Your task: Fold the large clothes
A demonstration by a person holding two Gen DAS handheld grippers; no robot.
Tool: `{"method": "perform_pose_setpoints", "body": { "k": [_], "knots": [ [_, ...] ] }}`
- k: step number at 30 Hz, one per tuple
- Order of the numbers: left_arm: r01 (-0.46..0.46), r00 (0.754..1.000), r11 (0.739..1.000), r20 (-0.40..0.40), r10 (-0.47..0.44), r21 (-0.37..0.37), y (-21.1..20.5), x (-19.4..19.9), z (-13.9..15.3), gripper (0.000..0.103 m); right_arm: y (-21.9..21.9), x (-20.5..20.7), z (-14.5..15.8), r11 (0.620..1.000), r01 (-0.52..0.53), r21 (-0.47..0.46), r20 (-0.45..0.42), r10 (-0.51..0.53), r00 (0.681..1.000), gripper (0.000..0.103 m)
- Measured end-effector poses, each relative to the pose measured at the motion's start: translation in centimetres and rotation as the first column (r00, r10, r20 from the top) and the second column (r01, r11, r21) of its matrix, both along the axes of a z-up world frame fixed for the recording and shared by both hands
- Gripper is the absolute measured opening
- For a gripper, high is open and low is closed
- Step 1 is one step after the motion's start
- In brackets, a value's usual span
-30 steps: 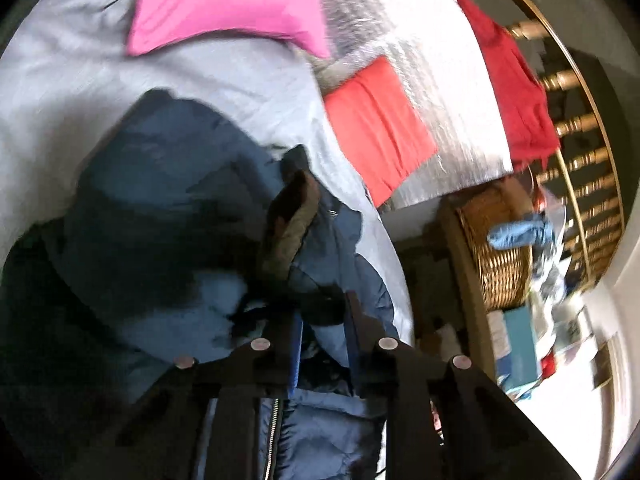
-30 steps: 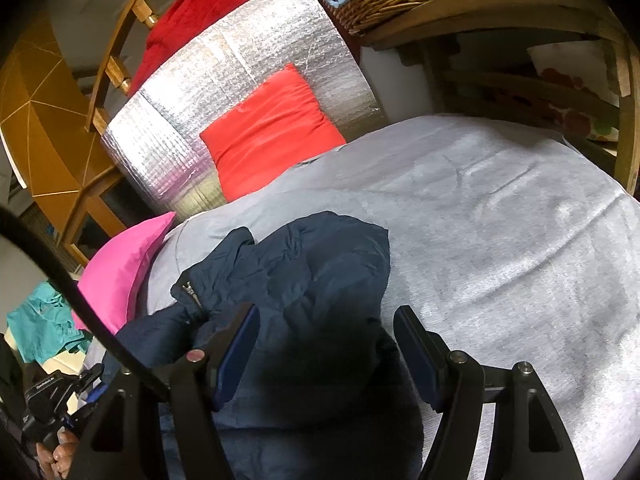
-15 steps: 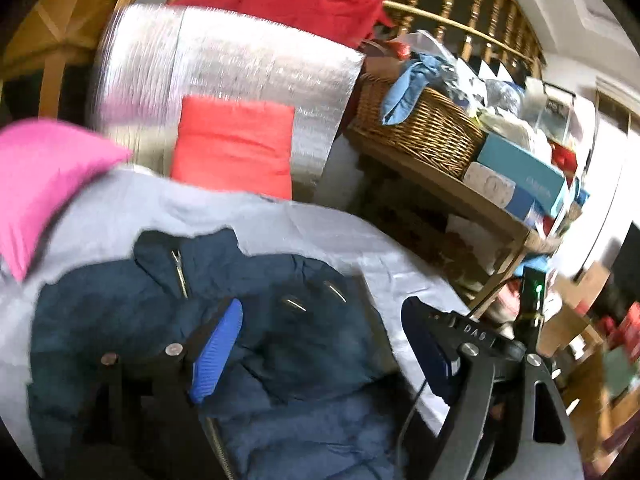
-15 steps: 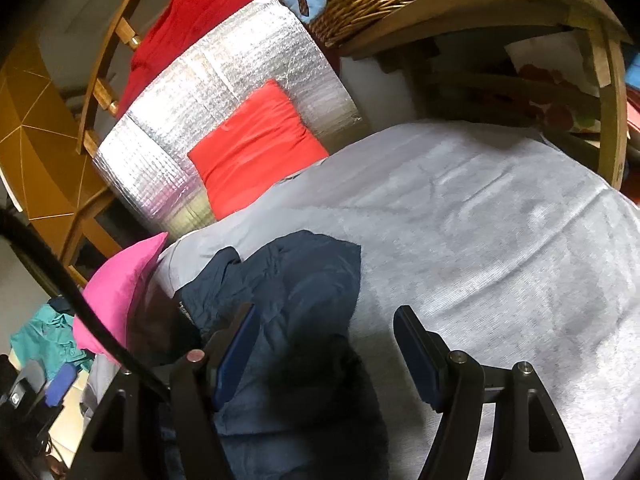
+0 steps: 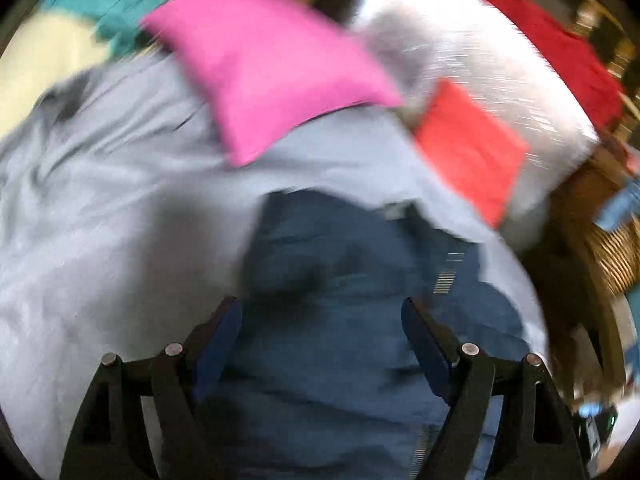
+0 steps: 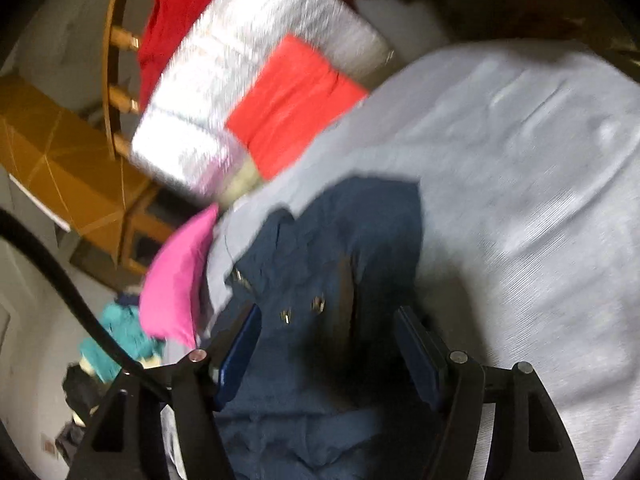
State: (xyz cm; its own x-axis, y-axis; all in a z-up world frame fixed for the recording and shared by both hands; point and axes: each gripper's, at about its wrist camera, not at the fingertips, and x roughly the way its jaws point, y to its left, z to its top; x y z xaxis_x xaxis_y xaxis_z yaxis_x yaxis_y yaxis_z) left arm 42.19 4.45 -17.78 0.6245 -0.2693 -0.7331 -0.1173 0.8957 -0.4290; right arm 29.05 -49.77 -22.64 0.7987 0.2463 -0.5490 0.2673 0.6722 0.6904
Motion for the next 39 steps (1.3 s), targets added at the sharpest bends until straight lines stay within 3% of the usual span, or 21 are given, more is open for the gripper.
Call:
{"method": "perform_pose_setpoints", "body": {
  "k": [3, 6, 7, 8, 11, 15, 18, 20, 22, 25, 27, 28, 29, 31, 35, 39],
  "knots": [
    [-0.022, 0.998, 1.000, -0.062, 0.023, 0.015, 1.6, 0.7, -2.0, 0.081, 2.2, 2.4, -1.8, 0.997, -0.060, -0.039, -0.109, 0.055, 0.992, 0.072],
    [0.012, 0.992, 0.999, -0.130, -0.005, 0.051, 1.0, 1.4, -3.5, 0.080, 3.9, 3.7, -3.0, 0.993, -0.065, -0.104, -0.176, 0.046, 0.983, 0.068],
    [0.023, 0.990, 0.999, -0.140, -0.016, 0.050, 0.8, 1.4, -3.8, 0.078, 4.2, 3.8, -3.1, 0.990, -0.065, -0.128, -0.181, 0.042, 0.983, 0.055],
    [0.040, 0.987, 0.998, -0.156, -0.031, 0.053, 0.7, 1.6, -4.3, 0.074, 4.7, 4.0, -3.0, 0.985, -0.076, -0.158, -0.188, 0.046, 0.981, 0.033],
    [0.076, 0.981, 0.995, -0.184, -0.063, 0.067, -0.3, 1.3, -4.7, 0.069, 5.3, 3.9, -1.7, 0.969, -0.057, -0.241, -0.151, 0.021, 0.988, 0.015],
    [0.079, 0.988, 0.993, -0.138, -0.066, 0.091, -0.8, 1.0, -3.6, 0.069, 5.1, 3.0, 1.0, 0.952, 0.012, -0.305, -0.015, -0.017, 1.000, 0.010],
    [0.075, 0.993, 0.988, -0.102, -0.061, 0.133, -1.2, 0.8, -3.0, 0.069, 5.3, 3.8, 2.2, 0.915, 0.052, -0.400, 0.047, -0.037, 0.998, 0.009],
    [0.078, 0.992, 0.986, -0.115, -0.061, 0.146, -1.4, 1.3, -3.6, 0.069, 5.0, 4.8, 1.3, 0.917, 0.034, -0.398, 0.012, -0.032, 0.999, 0.010],
    [0.077, 0.988, 0.988, -0.141, -0.059, 0.132, -1.3, 1.8, -4.4, 0.069, 4.3, 6.1, -1.0, 0.926, -0.008, -0.378, -0.086, -0.026, 0.996, 0.009],
    [0.067, 0.989, 0.991, -0.141, -0.051, 0.115, -0.9, 2.2, -4.6, 0.069, 3.0, 6.6, -2.4, 0.957, -0.026, -0.288, -0.146, -0.018, 0.989, 0.011],
    [0.055, 0.992, 0.994, -0.120, -0.043, 0.098, -0.4, 2.3, -4.2, 0.069, 2.0, 6.1, -1.7, 0.969, -0.007, -0.245, -0.132, -0.026, 0.991, 0.022],
    [0.046, 0.994, 0.996, -0.103, -0.037, 0.082, 0.0, 2.3, -3.9, 0.069, 1.3, 5.7, -0.9, 0.971, 0.013, -0.238, -0.103, -0.039, 0.994, 0.041],
    [0.039, 0.996, 0.997, -0.089, -0.032, 0.068, 0.4, 2.2, -3.7, 0.070, 0.5, 5.1, -0.1, 0.972, 0.037, -0.233, -0.061, -0.053, 0.997, 0.072],
    [0.027, 0.997, 0.999, -0.077, -0.024, 0.047, 0.9, 2.5, -3.7, 0.072, -1.0, 4.1, 0.7, 0.966, 0.107, -0.235, -0.010, -0.112, 0.994, 0.090],
    [0.021, 0.995, 0.999, -0.092, -0.024, -0.032, 1.9, 3.4, -4.7, 0.075, -3.9, 4.0, 0.1, 0.976, 0.138, -0.170, -0.025, -0.144, 0.989, 0.090],
    [0.048, 0.989, 0.987, -0.130, -0.069, -0.156, 1.8, 3.9, -6.0, 0.075, -4.4, 6.1, -3.0, 0.997, 0.060, -0.038, -0.087, -0.063, 0.994, 0.090]
  ]
}}
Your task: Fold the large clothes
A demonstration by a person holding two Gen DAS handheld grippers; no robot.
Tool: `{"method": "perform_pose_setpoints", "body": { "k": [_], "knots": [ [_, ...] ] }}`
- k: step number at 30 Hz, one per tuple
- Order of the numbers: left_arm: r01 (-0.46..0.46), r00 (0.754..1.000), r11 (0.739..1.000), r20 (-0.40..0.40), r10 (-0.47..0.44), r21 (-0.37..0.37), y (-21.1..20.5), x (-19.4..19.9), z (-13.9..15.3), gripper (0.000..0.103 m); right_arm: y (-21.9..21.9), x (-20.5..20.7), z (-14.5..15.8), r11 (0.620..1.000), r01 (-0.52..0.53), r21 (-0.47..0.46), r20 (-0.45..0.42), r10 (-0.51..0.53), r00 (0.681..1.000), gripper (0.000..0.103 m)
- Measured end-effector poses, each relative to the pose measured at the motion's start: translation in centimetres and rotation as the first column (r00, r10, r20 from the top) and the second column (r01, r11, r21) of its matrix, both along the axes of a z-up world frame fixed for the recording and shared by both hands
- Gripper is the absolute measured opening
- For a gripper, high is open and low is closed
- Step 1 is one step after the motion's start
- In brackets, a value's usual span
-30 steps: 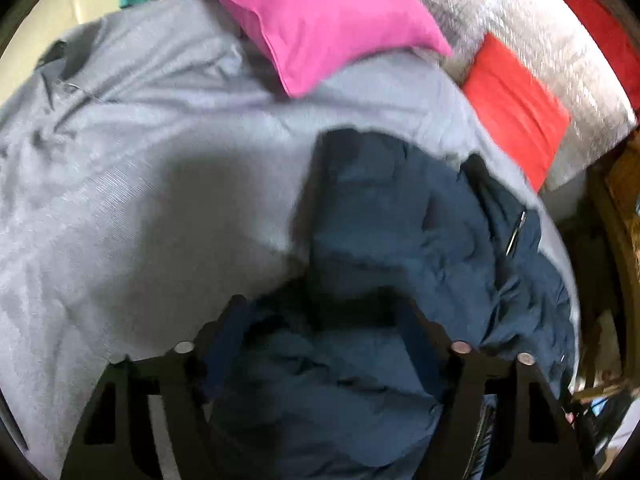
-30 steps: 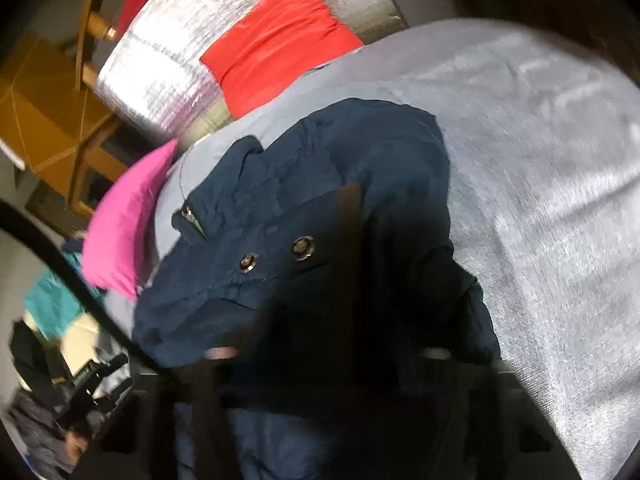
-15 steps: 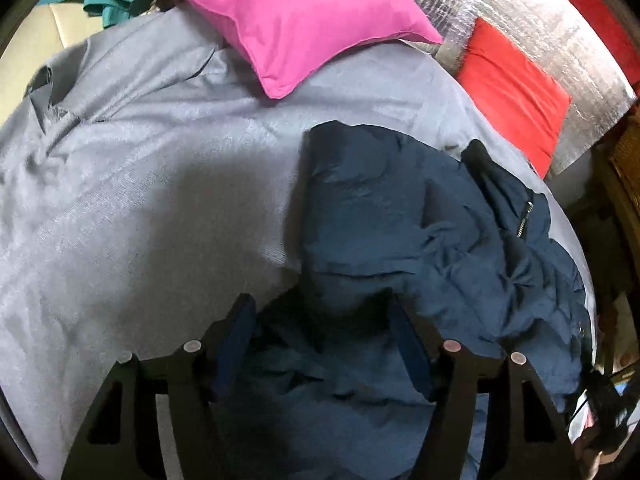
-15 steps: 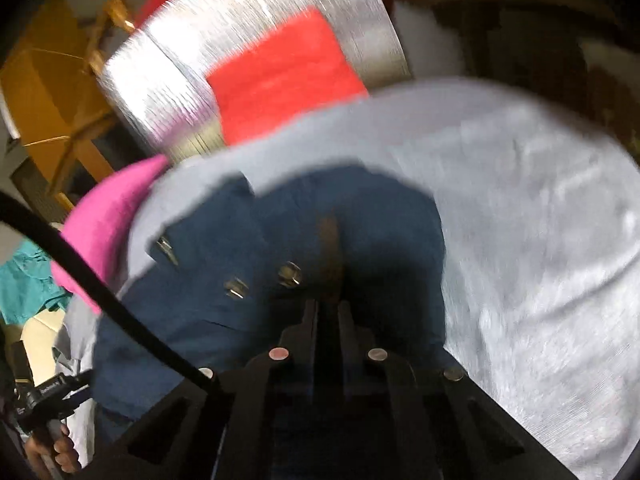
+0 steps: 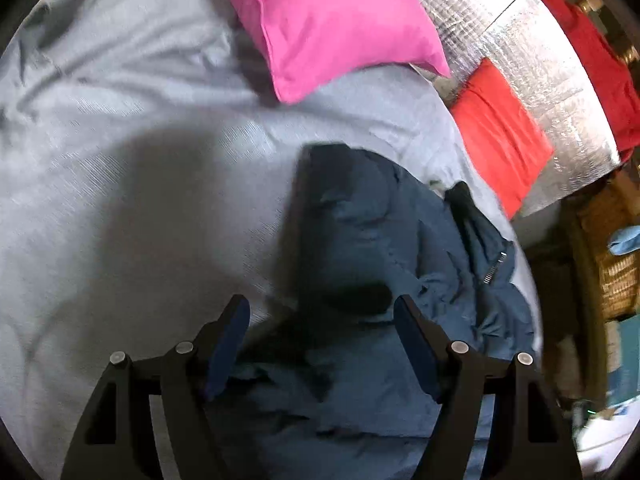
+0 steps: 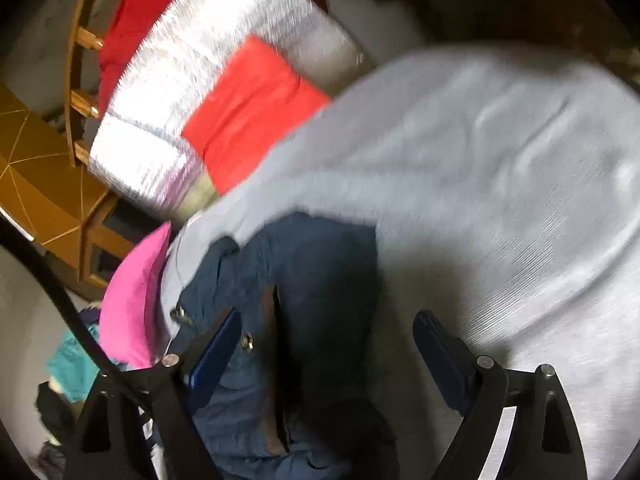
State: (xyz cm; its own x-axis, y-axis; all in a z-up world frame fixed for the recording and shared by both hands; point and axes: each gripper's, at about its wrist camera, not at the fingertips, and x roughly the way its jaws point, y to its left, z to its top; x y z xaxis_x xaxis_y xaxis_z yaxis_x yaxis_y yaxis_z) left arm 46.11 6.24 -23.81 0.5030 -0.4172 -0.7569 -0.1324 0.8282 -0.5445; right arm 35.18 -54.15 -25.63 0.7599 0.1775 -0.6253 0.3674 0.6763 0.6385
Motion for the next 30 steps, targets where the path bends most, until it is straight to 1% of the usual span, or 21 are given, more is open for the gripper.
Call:
{"method": "perform_pose_setpoints", "body": {
  "k": [2, 3, 4, 5, 6, 7, 8, 9, 10, 11, 13, 15, 18, 21, 22, 24, 26, 27, 28, 29, 30],
  "knots": [
    [0.043, 0.999, 0.999, -0.011, -0.043, -0.009, -1.0, 0.2, -0.3, 0.075, 0.9, 1.4, -1.3, 0.999, -0.049, 0.020, -0.033, 0.050, 0.998, 0.090],
    [0.057, 0.998, 0.998, -0.008, -0.057, 0.016, -1.5, 0.1, -0.3, 0.075, 1.4, 2.0, -2.0, 0.996, -0.082, 0.030, -0.055, 0.084, 0.995, 0.090],
    [0.066, 0.998, 0.997, -0.006, -0.065, 0.031, -1.8, 0.1, -0.3, 0.074, 2.3, 2.6, -2.4, 0.994, -0.110, 0.017, -0.068, 0.111, 0.992, 0.090],
    [0.075, 0.997, 0.996, -0.003, -0.075, 0.040, -2.1, 0.1, -0.3, 0.074, 2.8, 2.5, -2.3, 0.993, -0.115, -0.015, -0.064, 0.114, 0.991, 0.080],
    [0.070, 0.998, 0.997, -0.002, -0.070, 0.034, -2.1, 0.1, -0.3, 0.072, 3.6, 2.5, -2.1, 0.989, -0.143, -0.040, -0.060, 0.140, 0.988, 0.070],
    [0.063, 0.998, 0.998, -0.001, -0.063, 0.022, -2.1, 0.0, -0.4, 0.067, 4.5, 2.7, -2.1, 0.984, -0.173, -0.044, -0.074, 0.169, 0.983, 0.055],
    [0.069, 0.998, 0.998, 0.005, -0.069, -0.002, -2.2, 0.0, -0.4, 0.051, 5.2, 2.7, -1.9, 0.982, -0.177, -0.072, -0.088, 0.170, 0.982, 0.046],
    [0.066, 0.998, 0.998, 0.008, -0.066, 0.001, -2.3, 0.1, -0.3, 0.048, 5.6, 2.6, -1.8, 0.979, -0.177, -0.097, -0.087, 0.169, 0.982, 0.042],
    [0.064, 0.998, 0.998, 0.018, -0.064, 0.008, -2.3, -0.1, -0.2, 0.046, 6.1, 2.5, -1.3, 0.975, -0.177, -0.135, -0.083, 0.167, 0.982, 0.035],
    [0.068, 0.997, 0.997, 0.034, -0.069, 0.026, -2.6, -0.1, 0.1, 0.041, 6.3, 2.4, -1.1, 0.974, -0.174, -0.148, -0.078, 0.163, 0.983, 0.029],
    [0.072, 0.996, 0.996, 0.050, -0.074, 0.048, -2.8, -0.4, 0.7, 0.038, 6.8, 1.7, 0.4, 0.970, -0.155, -0.186, -0.038, 0.150, 0.988, 0.026],
    [0.077, 0.993, 0.995, 0.083, -0.082, 0.061, -3.0, -0.7, 1.6, 0.034, 7.4, 0.9, 2.2, 0.957, -0.139, -0.254, -0.002, 0.144, 0.990, 0.024],
    [0.091, 0.988, 0.993, 0.120, -0.100, 0.079, -3.5, -0.9, 2.7, 0.032, 8.6, -0.4, 4.3, 0.934, -0.113, -0.340, 0.039, 0.134, 0.990, 0.023],
    [0.092, 0.990, 0.990, 0.094, -0.102, 0.105, -3.6, -0.5, 2.0, 0.032, 8.7, -1.3, 4.6, 0.930, -0.086, -0.358, 0.044, 0.108, 0.993, 0.023],
    [0.089, 0.992, 0.990, 0.076, -0.097, 0.109, -3.7, 0.1, 1.4, 0.033, 8.4, -1.5, 4.1, 0.931, -0.078, -0.356, 0.023, 0.093, 0.995, 0.023],
    [0.086, 0.996, 0.990, 0.012, -0.088, 0.112, -3.4, 0.8, -0.3, 0.042, 8.1, -0.8, 2.4, 0.941, -0.081, -0.329, -0.045, 0.070, 0.997, 0.023],
    [0.079, 0.997, 0.992, 0.002, -0.080, 0.101, -3.1, 0.9, -0.5, 0.046, 7.1, -0.2, -0.3, 0.965, -0.094, -0.243, -0.123, 0.065, 0.990, 0.024],
    [0.076, 0.997, 0.991, 0.002, -0.077, 0.111, -3.1, 0.9, -0.3, 0.046, 6.7, -0.1, -0.8, 0.976, -0.090, -0.199, -0.124, 0.066, 0.990, 0.024],
    [0.072, 0.997, 0.988, 0.008, -0.073, 0.135, -3.1, 0.8, 0.1, 0.047, 6.4, -0.3, -0.6, 0.981, -0.089, -0.175, -0.116, 0.069, 0.991, 0.027],
    [0.069, 0.997, 0.987, 0.012, -0.072, 0.147, -3.2, 0.7, 0.2, 0.047, 6.2, -0.6, -0.2, 0.984, -0.089, -0.155, -0.110, 0.072, 0.991, 0.032],
    [0.067, 0.998, 0.986, 0.012, -0.069, 0.150, -3.1, 0.7, 0.5, 0.047, 5.9, -0.9, 0.1, 0.988, -0.082, -0.134, -0.103, 0.069, 0.992, 0.034]
  ]
}}
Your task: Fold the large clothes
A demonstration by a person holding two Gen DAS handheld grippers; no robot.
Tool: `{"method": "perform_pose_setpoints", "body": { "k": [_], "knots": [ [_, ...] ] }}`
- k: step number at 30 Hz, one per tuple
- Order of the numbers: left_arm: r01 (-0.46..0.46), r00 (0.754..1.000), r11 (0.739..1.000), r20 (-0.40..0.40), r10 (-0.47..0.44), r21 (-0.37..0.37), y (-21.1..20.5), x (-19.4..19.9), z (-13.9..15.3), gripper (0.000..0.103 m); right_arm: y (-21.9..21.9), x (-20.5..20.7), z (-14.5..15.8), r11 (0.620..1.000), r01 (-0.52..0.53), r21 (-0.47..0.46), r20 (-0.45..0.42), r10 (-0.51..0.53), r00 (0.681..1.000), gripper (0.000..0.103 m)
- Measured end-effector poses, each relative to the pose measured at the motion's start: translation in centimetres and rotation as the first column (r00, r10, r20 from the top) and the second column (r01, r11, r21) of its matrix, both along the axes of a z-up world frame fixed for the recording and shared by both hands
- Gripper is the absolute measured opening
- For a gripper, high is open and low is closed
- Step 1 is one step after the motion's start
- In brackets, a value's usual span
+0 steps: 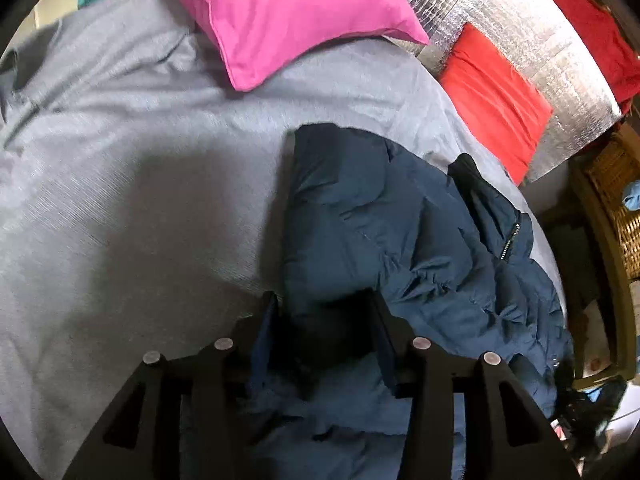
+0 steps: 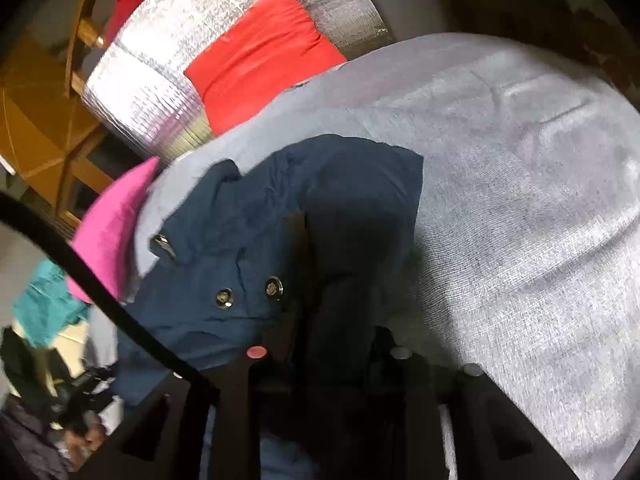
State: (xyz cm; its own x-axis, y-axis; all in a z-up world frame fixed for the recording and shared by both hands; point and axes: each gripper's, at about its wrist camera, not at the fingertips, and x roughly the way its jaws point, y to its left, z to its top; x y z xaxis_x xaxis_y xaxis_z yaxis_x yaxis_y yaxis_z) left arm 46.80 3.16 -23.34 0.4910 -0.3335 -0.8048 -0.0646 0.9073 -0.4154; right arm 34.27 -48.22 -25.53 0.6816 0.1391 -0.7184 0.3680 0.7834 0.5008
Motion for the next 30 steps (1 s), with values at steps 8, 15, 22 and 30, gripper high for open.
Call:
{"method": "perform_pose_setpoints", "body": {
  "k": [8, 15, 22, 30],
  "knots": [
    [-0.009, 0.999, 0.993, -0.049, 0.003, -0.118, 0.7, -0.3, -0.5, 0.064, -3.2, -2.2, -0.5, 0.985, 0.040, 0.168, 0.045, -0.048, 0.998, 0.066],
    [0.044, 0.999, 0.998, -0.019, -0.045, -0.051, -0.7, -1.1, -0.4, 0.048, -1.7, -0.9, -2.7, 0.979, -0.033, 0.202, 0.011, 0.031, 0.999, 0.061],
    [0.053, 0.997, 0.998, 0.052, -0.054, 0.026, -1.7, -1.7, 1.1, 0.026, 2.2, -1.8, 1.8, 0.996, -0.070, -0.061, 0.066, 0.074, 0.995, 0.028],
    [0.088, 0.996, 0.993, 0.025, -0.090, 0.076, -1.0, -1.8, 0.8, 0.021, 2.4, -2.7, 2.3, 0.988, -0.049, -0.144, 0.051, 0.057, 0.997, 0.027]
  ]
}}
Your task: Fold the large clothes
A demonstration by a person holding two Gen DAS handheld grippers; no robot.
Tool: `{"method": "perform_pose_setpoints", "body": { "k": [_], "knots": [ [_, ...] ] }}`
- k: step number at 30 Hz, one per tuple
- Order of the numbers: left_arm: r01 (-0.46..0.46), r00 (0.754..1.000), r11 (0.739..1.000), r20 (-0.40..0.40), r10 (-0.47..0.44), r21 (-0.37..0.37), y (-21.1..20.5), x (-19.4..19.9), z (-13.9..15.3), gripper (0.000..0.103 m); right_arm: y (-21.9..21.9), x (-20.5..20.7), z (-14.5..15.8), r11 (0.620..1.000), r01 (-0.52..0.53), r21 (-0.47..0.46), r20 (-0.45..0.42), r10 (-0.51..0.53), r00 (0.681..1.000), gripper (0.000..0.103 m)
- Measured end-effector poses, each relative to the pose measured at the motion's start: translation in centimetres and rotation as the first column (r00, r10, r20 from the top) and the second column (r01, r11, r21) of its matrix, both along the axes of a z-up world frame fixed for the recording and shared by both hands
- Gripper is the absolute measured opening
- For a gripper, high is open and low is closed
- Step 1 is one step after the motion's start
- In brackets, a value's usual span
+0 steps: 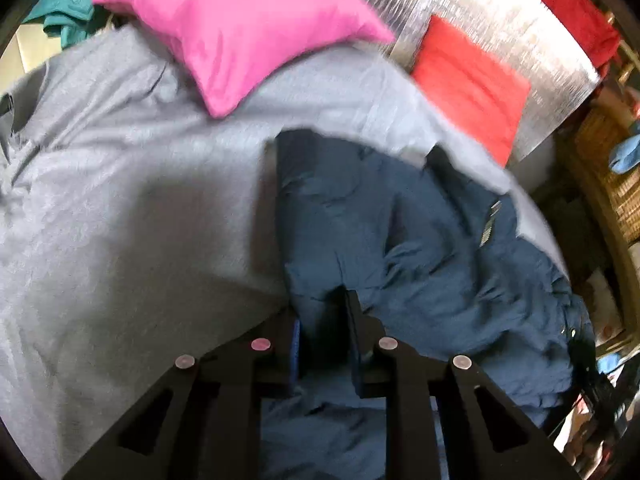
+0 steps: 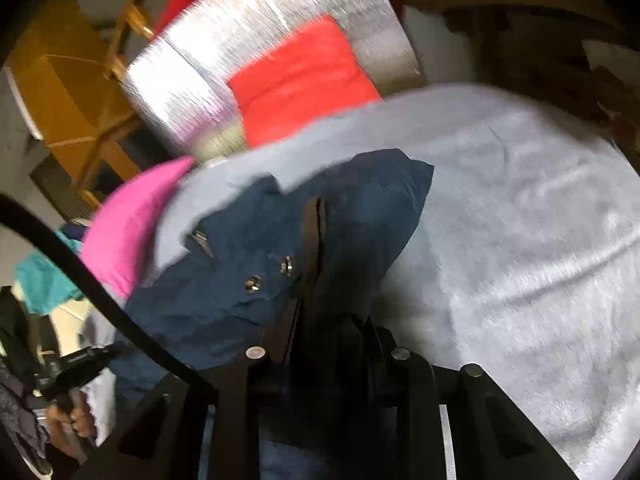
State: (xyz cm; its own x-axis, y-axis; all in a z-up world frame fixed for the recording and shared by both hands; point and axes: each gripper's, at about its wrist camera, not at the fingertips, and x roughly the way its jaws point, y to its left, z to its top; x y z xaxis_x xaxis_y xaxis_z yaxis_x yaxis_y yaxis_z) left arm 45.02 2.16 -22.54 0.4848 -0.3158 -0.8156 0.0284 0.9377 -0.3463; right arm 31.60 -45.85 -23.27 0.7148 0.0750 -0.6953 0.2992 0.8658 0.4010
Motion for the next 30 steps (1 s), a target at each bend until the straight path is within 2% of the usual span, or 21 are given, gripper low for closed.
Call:
{"method": "perform_pose_setpoints", "body": {
  "k": [1, 2, 3, 5, 6, 8, 11, 12, 13, 15, 17, 19, 20, 22, 26, 30],
  "knots": [
    [0.005, 1.000, 1.000, -0.022, -0.005, -0.002, 0.0, 0.2, -0.7, 0.021, -0.3, 0.4, -1.0, 1.000, 0.003, 0.010, -0.036, -0.002, 0.999, 0.029],
    [0.010, 0.999, 1.000, -0.036, -0.010, -0.007, 0.2, 0.4, -1.3, 0.024, -0.7, 0.9, -2.1, 1.000, 0.002, 0.029, -0.079, 0.000, 0.997, 0.036],
    [0.011, 0.999, 1.000, -0.037, -0.011, -0.002, 0.2, 0.5, -1.3, 0.025, -1.2, 1.2, -3.3, 0.998, 0.014, 0.066, -0.119, -0.006, 0.993, 0.039],
    [-0.006, 0.999, 1.000, -0.044, 0.006, 0.010, 0.3, 0.4, -0.7, 0.028, -2.0, 0.8, -3.0, 0.991, 0.055, 0.124, -0.123, -0.039, 0.992, 0.044],
    [-0.024, 0.999, 1.000, -0.047, 0.024, 0.018, 0.5, 0.2, -0.2, 0.033, -2.2, 0.5, -2.4, 0.988, 0.074, 0.134, -0.124, -0.057, 0.991, 0.048],
    [-0.068, 0.997, 0.995, -0.038, 0.071, 0.066, 0.8, -0.4, 0.9, 0.040, -2.5, -0.5, -0.9, 0.986, 0.101, 0.136, -0.094, -0.089, 0.992, 0.062],
    [-0.109, 0.994, 0.990, 0.041, 0.105, 0.091, 0.8, -2.5, 3.5, 0.043, -2.3, -2.5, 1.5, 0.980, 0.142, 0.141, -0.034, -0.138, 0.990, 0.063],
    [-0.104, 0.993, 0.992, 0.069, 0.099, 0.077, 0.7, -3.3, 4.3, 0.049, -2.1, -3.5, 2.6, 0.977, 0.137, 0.163, -0.001, -0.139, 0.990, 0.064],
    [-0.091, 0.992, 0.994, 0.091, 0.086, 0.055, 0.4, -4.0, 4.9, 0.052, -1.9, -4.2, 3.1, 0.974, 0.123, 0.188, 0.023, -0.130, 0.991, 0.067],
    [-0.030, 0.994, 0.999, 0.099, 0.033, -0.033, -0.4, -5.4, 5.5, 0.066, -1.2, -5.2, 3.7, 0.962, 0.068, 0.263, 0.065, -0.088, 0.994, 0.075],
    [0.033, 0.999, 0.990, 0.047, -0.027, -0.135, -1.5, -6.2, 4.4, 0.068, 0.2, -5.1, 3.5, 0.945, 0.012, 0.325, 0.067, -0.036, 0.997, 0.076],
    [0.061, 0.997, 0.977, -0.025, -0.068, -0.205, -2.7, -6.2, 2.6, 0.069, 2.1, -4.1, 1.8, 0.914, -0.037, 0.405, 0.036, 0.025, 0.999, 0.076],
    [0.048, 0.992, 0.964, -0.098, -0.076, -0.261, -3.1, -5.8, 1.1, 0.069, 2.9, -3.5, 0.9, 0.899, -0.044, 0.437, 0.019, 0.040, 0.999, 0.076],
    [-0.016, 0.980, 0.938, -0.191, -0.053, -0.346, -3.0, -4.9, -0.8, 0.069, 4.2, -2.4, -2.0, 0.840, -0.030, 0.541, -0.038, 0.061, 0.997, 0.076],
    [-0.155, 0.973, 0.875, -0.223, 0.055, -0.459, -1.8, -3.6, -2.4, 0.069, 4.8, -0.9, -5.2, 0.778, 0.038, 0.627, -0.071, 0.009, 0.997, 0.076],
    [-0.224, 0.958, 0.810, -0.274, 0.082, -0.542, -1.4, -2.4, -3.9, 0.075, 3.5, 0.1, -6.4, 0.720, 0.090, 0.689, -0.053, -0.074, 0.996, 0.076]
  ]
}}
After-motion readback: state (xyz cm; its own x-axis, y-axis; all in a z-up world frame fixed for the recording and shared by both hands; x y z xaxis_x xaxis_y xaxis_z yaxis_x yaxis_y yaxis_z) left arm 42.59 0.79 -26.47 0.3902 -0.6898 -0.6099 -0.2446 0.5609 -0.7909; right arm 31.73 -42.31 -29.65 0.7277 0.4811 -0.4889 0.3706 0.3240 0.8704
